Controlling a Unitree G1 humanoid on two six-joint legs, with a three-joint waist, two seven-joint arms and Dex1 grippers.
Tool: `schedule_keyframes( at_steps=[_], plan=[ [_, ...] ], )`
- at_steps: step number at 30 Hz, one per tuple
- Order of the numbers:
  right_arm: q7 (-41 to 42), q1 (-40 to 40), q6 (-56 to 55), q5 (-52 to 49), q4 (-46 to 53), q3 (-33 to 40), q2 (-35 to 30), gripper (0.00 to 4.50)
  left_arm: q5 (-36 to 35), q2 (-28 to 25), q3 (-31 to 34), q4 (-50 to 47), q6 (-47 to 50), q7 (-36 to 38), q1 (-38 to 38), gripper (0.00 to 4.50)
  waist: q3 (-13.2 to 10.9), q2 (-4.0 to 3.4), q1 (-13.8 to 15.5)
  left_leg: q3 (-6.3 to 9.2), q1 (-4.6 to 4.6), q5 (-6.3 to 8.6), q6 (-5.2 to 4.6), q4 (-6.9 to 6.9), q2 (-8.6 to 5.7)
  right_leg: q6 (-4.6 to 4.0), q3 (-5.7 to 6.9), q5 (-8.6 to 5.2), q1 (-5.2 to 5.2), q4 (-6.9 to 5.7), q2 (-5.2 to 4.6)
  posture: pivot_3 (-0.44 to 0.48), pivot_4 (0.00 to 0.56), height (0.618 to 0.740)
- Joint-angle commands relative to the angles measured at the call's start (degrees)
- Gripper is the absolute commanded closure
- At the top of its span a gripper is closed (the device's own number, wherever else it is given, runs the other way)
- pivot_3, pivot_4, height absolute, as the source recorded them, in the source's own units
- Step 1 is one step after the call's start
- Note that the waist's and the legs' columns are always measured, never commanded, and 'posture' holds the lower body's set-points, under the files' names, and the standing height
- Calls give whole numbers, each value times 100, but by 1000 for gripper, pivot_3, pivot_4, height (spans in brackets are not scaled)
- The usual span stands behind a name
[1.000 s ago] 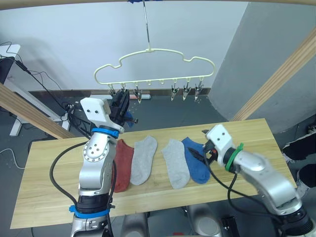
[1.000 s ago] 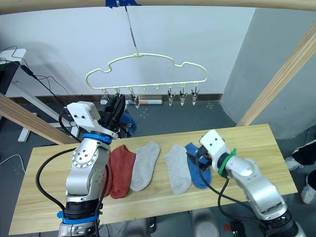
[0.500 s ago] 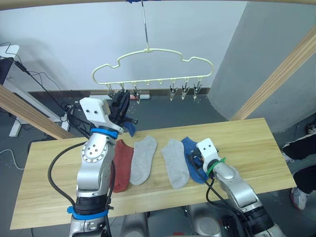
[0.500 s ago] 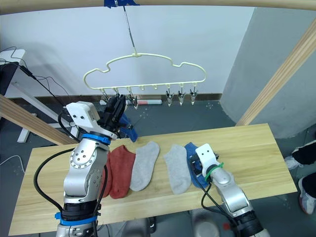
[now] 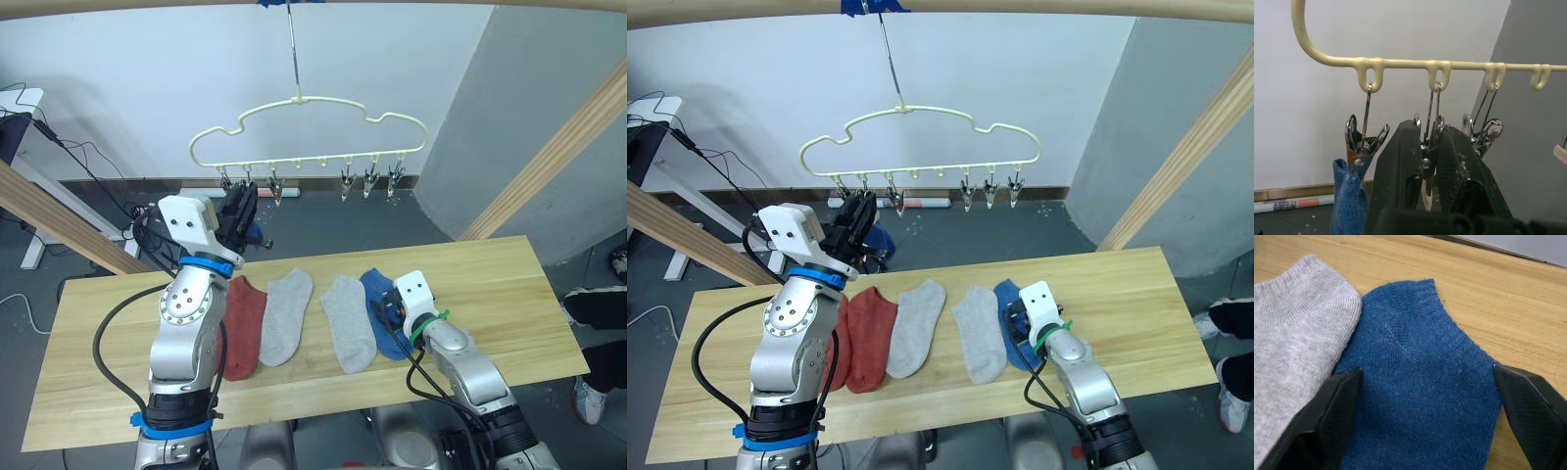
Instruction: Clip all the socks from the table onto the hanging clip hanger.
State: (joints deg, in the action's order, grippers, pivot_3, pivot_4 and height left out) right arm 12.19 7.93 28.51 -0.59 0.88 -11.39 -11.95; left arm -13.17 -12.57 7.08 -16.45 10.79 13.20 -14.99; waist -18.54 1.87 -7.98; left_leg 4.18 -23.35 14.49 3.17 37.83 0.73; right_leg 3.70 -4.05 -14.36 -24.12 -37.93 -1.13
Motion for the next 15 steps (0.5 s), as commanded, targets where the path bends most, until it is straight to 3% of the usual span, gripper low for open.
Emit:
schedule_keyframes(
  at_steps=[1, 9, 15],
  plan=[
    [1, -132, 142, 57, -177, 50, -2, 1608, -87, -48, 38, -327, -18, 45, 7, 4169, 0, 0, 0, 0, 0, 0, 0, 0, 0, 0, 0, 0, 0, 0, 0, -219, 335, 740],
    [186, -118, 63, 109, -51, 35, -97, 4477, -755, -283, 112, -694, 553, 429, 18, 4169, 0, 0, -3, 0, 0, 0, 0, -1, 1, 1, 0, -1, -1, 0, 1, -216, 340, 740],
    [1395, 413, -162, -58, 1212, -132, -937, 4500, -2051, -547, 467, -1068, 1749, 558, -239, 4169, -37, -1, -7, -6, -4, 0, 0, 0, -1, 4, -4, -2, -7, 1, -1, -223, 345, 740]
  ],
)
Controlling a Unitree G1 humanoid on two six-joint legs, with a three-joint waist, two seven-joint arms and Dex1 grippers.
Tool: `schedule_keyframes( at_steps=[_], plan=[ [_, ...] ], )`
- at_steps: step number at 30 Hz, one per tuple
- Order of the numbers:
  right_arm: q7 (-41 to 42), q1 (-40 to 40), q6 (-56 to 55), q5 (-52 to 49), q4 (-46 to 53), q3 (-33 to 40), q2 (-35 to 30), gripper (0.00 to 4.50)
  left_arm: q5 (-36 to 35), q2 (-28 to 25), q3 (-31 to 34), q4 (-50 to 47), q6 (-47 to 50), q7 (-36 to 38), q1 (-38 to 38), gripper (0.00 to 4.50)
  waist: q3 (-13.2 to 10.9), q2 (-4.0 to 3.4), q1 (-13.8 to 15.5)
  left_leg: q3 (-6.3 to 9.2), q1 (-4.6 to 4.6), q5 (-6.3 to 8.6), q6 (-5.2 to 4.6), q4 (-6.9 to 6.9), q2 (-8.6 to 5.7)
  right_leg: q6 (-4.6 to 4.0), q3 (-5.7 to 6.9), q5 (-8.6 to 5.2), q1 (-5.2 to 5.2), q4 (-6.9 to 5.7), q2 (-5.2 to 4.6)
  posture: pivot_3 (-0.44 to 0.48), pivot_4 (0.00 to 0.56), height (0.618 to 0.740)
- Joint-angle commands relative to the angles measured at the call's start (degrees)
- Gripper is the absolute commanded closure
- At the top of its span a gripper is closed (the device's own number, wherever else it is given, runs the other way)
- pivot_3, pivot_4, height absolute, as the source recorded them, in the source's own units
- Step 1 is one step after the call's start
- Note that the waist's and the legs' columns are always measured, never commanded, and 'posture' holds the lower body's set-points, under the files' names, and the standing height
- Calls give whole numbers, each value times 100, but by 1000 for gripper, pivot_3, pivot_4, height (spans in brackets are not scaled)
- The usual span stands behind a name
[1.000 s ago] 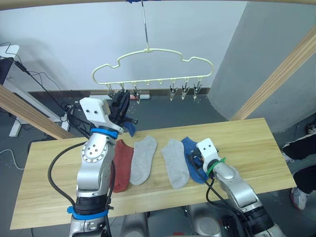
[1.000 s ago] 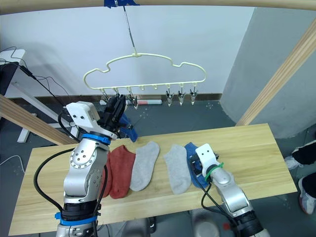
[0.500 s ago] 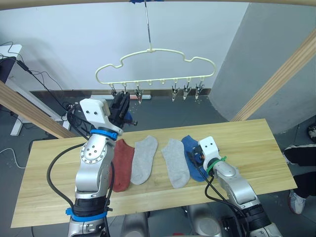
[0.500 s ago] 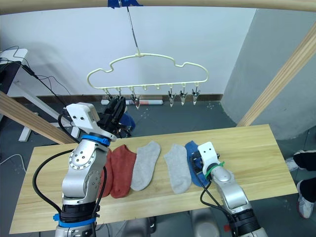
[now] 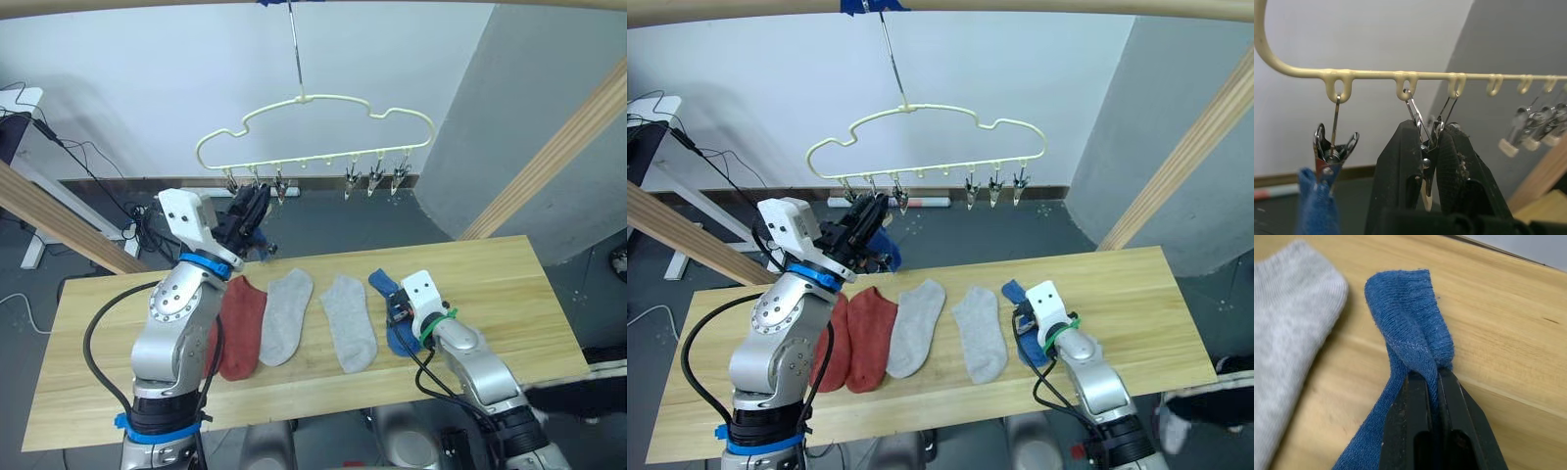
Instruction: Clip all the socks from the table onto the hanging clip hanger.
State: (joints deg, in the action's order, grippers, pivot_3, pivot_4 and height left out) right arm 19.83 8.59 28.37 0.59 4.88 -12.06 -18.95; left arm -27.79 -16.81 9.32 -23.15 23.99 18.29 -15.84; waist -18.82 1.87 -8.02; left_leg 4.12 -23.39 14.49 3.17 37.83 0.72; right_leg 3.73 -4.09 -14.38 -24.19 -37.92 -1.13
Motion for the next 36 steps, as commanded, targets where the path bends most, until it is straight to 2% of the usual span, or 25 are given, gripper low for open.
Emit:
schedule_keyframes(
  at_steps=[1, 7, 17, 24, 36],
  plan=[
    [779, 433, -165, -240, 919, -94, -290, 4500, -699, -157, 292, -414, 529, 31, -185, 4169, -17, -2, -25, 1, 0, 0, 0, 0, 0, 0, 1, 0, 0, 0, 1, -223, 345, 740],
    [1383, 1243, -206, -502, 1206, -391, -151, 4500, -1572, -157, 548, -515, 1268, -253, -424, 4169, -22, 0, -23, 11, -4, 0, 0, -12, 7, -2, 9, -1, -6, 1, 11, -224, 342, 740],
    [1301, 1842, -304, -465, 833, -643, 567, 4500, -2841, -160, 896, -573, 2001, -838, -526, 4169, -23, 0, 17, 20, -24, 2, 3, -9, 0, -30, 18, 17, -15, 10, -5, -214, 342, 740],
    [1291, 1991, -439, -465, 731, -665, 802, 4500, -3211, -269, 993, -519, 2065, -1044, -525, 4169, -23, 0, 9, 21, -28, 2, 3, -8, 1, -32, 20, 17, -22, 5, -4, -207, 342, 740],
    [1354, 2014, -485, -506, 849, -720, 913, 4500, -3329, -355, 921, -463, 1989, -1117, -492, 4169, -23, -1, 12, 23, -33, 2, 4, -7, 0, -32, 22, 18, -24, 6, -4, -210, 341, 740]
  ],
)
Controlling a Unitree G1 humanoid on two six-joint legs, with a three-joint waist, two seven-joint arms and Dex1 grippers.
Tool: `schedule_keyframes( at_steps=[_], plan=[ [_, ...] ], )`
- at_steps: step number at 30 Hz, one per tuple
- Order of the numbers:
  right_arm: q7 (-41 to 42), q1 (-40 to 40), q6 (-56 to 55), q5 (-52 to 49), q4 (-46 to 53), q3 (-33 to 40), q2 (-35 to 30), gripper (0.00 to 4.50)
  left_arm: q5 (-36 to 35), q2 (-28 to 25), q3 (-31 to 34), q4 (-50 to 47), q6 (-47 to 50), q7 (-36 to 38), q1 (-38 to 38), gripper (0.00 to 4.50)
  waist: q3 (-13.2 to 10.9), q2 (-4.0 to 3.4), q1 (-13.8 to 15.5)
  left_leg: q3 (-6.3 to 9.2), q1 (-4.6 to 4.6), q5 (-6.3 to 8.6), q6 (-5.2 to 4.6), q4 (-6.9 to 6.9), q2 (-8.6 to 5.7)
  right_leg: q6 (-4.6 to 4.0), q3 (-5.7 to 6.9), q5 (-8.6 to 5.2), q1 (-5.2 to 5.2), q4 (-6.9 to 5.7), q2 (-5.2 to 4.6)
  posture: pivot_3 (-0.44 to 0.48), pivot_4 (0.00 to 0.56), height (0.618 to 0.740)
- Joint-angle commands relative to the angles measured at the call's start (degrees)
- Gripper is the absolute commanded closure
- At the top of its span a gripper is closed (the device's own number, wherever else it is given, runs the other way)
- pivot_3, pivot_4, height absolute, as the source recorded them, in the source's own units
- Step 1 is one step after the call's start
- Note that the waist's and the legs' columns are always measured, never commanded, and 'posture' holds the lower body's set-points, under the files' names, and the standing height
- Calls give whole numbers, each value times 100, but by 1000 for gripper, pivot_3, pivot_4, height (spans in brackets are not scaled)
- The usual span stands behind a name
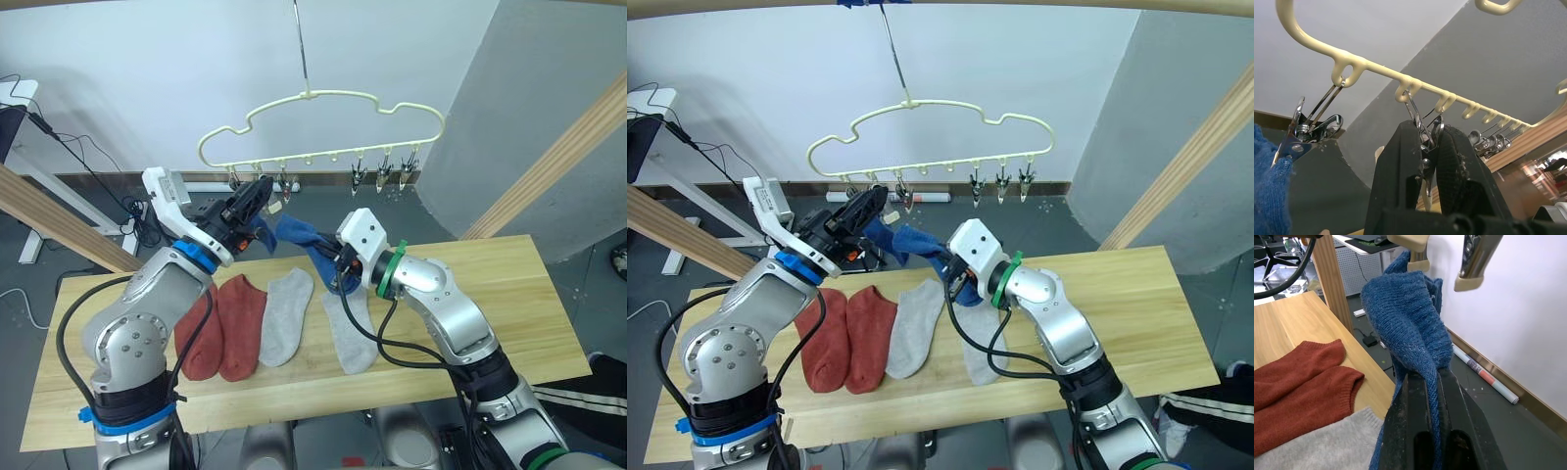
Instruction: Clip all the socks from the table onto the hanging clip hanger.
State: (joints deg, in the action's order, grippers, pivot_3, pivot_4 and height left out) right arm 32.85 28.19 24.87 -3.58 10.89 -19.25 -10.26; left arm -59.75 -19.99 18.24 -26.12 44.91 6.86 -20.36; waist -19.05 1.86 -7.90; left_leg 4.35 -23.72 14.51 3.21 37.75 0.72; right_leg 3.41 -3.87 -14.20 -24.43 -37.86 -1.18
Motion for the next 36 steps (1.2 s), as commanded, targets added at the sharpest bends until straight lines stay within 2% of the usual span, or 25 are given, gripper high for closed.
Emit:
schedule_keyframes(
  at_steps=[1, 29, 31, 34, 35, 36],
  plan=[
    [59, 65, -139, -88, 253, -13, 56, 4500, -131, -30, 22, -163, -110, 26, -36, 4169, 0, 0, 0, 0, 0, 0, 0, 0, 0, 0, 0, 0, 0, 0, 0, -210, 341, 740],
    [27, 313, -167, -123, 242, -68, 370, 4500, -7, 14, -34, -164, -278, 53, 104, 4169, 0, 0, 0, 2, -4, 0, 0, 1, 0, -1, 2, 1, -3, 0, -1, -206, 327, 740],
    [25, 322, -168, -115, 224, -75, 377, 4500, 1, -25, -48, -155, -286, 72, 121, 3436, 0, 0, 0, 2, -4, 0, 0, 1, 0, -1, 2, 1, -3, -1, -1, -206, 327, 740],
    [36, 336, -149, -111, 179, -95, 386, 4500, -22, -86, -73, -158, -252, 147, 166, 2570, 0, 0, -2, 2, -4, 0, 0, 3, 0, -1, 2, 1, -3, -2, -1, -206, 327, 740],
    [45, 340, -132, -118, 166, -99, 389, 4500, -30, -119, -76, -166, -234, 184, 192, 2306, 0, 0, -3, 2, -4, 0, 0, 3, 0, -1, 2, 1, -3, -2, -1, -206, 327, 740],
    [51, 338, -122, -125, 164, -101, 387, 4500, -33, -139, -80, -175, -226, 209, 214, 2306, 0, 0, -4, 2, -3, 0, 0, 3, 0, -1, 2, 1, -3, -3, -1, -205, 327, 740]
  ],
)
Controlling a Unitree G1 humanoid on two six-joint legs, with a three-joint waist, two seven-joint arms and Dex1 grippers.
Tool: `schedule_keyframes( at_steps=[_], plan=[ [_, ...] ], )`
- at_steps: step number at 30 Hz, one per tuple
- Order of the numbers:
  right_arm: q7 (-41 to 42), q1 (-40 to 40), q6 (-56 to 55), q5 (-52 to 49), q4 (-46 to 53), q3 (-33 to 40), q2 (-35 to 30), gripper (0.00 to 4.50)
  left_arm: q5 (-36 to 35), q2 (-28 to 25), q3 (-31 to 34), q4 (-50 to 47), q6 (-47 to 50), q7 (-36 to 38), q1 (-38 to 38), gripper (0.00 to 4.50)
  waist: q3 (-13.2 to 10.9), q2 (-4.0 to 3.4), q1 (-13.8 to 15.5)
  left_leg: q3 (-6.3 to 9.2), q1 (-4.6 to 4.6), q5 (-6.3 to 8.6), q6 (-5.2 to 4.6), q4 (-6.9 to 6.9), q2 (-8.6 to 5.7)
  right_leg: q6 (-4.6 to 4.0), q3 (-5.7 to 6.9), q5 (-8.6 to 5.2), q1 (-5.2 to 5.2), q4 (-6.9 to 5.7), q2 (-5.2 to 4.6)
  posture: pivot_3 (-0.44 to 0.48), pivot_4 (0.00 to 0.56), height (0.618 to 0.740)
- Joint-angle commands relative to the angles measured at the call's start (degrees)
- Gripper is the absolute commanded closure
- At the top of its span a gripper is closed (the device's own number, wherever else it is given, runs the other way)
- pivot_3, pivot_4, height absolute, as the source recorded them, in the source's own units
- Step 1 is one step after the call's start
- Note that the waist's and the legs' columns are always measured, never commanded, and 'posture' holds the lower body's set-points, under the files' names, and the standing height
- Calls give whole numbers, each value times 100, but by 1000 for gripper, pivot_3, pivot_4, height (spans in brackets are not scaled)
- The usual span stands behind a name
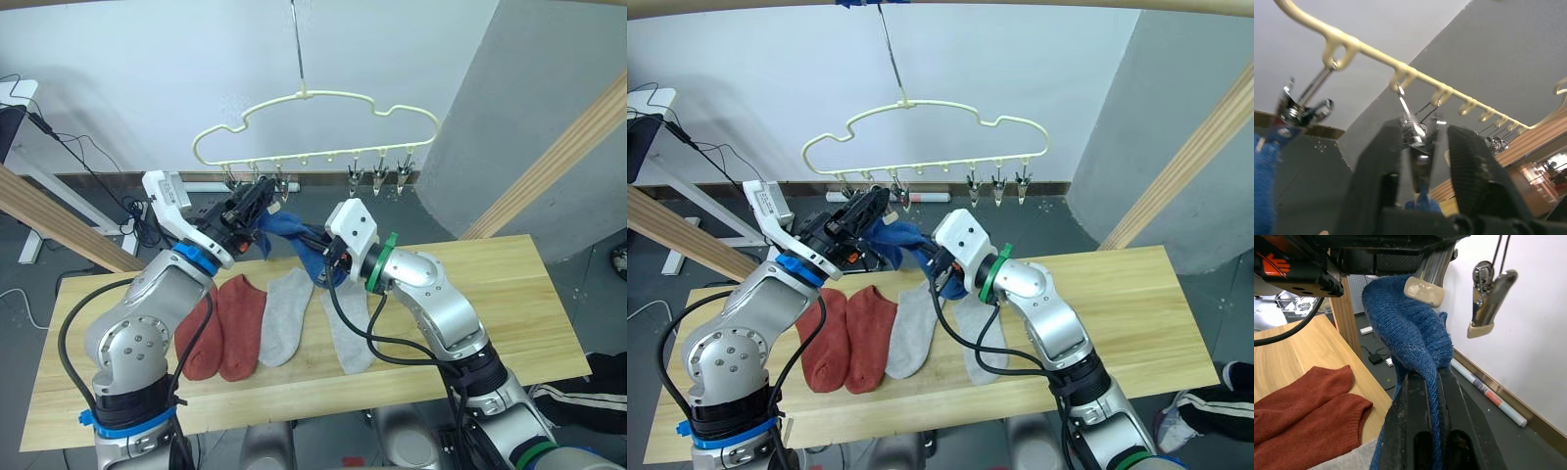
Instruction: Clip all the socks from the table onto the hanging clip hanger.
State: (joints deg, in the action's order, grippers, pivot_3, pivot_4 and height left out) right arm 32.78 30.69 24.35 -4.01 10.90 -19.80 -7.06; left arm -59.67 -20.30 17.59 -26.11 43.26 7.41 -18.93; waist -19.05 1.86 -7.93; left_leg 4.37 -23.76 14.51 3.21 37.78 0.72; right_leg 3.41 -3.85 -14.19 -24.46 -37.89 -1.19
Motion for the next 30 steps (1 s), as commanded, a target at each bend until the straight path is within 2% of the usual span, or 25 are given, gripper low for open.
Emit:
schedule_keyframes(
  at_steps=[1, 4, 7, 12, 15, 18, 24, 25, 30],
  plan=[
    [66, 77, -42, -117, 164, -33, 76, 4500, -28, -137, -22, -187, -65, 186, 99, 2306, 0, 0, -1, 0, 0, 0, 0, 0, 0, 0, 0, 0, 0, 0, 0, -205, 327, 740],
    [106, 84, 46, -8, 117, -132, -22, 3718, 184, -267, -82, -227, -132, 292, 237, 2264, 0, 0, -1, 0, 0, 0, 0, 0, 0, 0, 0, 0, 0, -1, 0, -205, 327, 740],
    [150, 98, -4, 124, 81, -252, -143, 2719, 390, -345, -153, -251, -227, 382, 329, 2264, 0, 0, 1, 0, 0, 0, 0, 0, 0, 0, 0, 0, -1, 0, 0, -203, 325, 740],
    [296, -85, 167, 45, 320, -171, -525, 2719, 1656, -651, -521, -342, -957, 752, 772, 2264, 0, 0, 0, -2, 0, 0, 0, 0, 0, -1, -3, 0, -4, -1, 0, -205, 324, 740],
    [417, -189, 225, -44, 518, -108, -778, 2719, 2128, -705, -729, -372, -1333, 950, 934, 2264, 0, 0, 15, -2, -4, 0, 0, -1, -1, -1, -3, 0, -6, 2, -4, -207, 325, 740],
    [824, -462, 452, -381, 1166, 310, -1433, 2719, 2704, -682, -1006, -429, -1941, 1235, 1040, 2264, -1, -1, 42, -1, -6, 0, 0, -1, -2, -1, -2, 0, -7, 4, -5, -211, 325, 740],
    [1222, -579, 683, -895, 1677, 1023, -2275, 2719, 3296, -291, -1368, -375, -2455, 1142, 942, 2264, 0, -1, 47, -9, -8, 1, -1, -1, -4, 0, -6, 0, -7, 10, -6, -216, 328, 740],
    [1224, -541, 767, -949, 1702, 1195, -2402, 2719, 3405, -155, -1432, -322, -2550, 1069, 896, 2264, -1, -1, 35, -8, -8, 1, -2, -1, -1, 0, -6, 0, -7, 10, -2, -240, 326, 740],
    [1111, -488, 1103, -1157, 1846, 1609, -2724, 2719, 3815, 318, -1593, -136, -2954, 930, 806, 2264, 0, 0, -5, -12, -9, 0, -2, 5, -3, 1, -10, 0, -6, 6, -1, -267, 326, 740]
  ],
)
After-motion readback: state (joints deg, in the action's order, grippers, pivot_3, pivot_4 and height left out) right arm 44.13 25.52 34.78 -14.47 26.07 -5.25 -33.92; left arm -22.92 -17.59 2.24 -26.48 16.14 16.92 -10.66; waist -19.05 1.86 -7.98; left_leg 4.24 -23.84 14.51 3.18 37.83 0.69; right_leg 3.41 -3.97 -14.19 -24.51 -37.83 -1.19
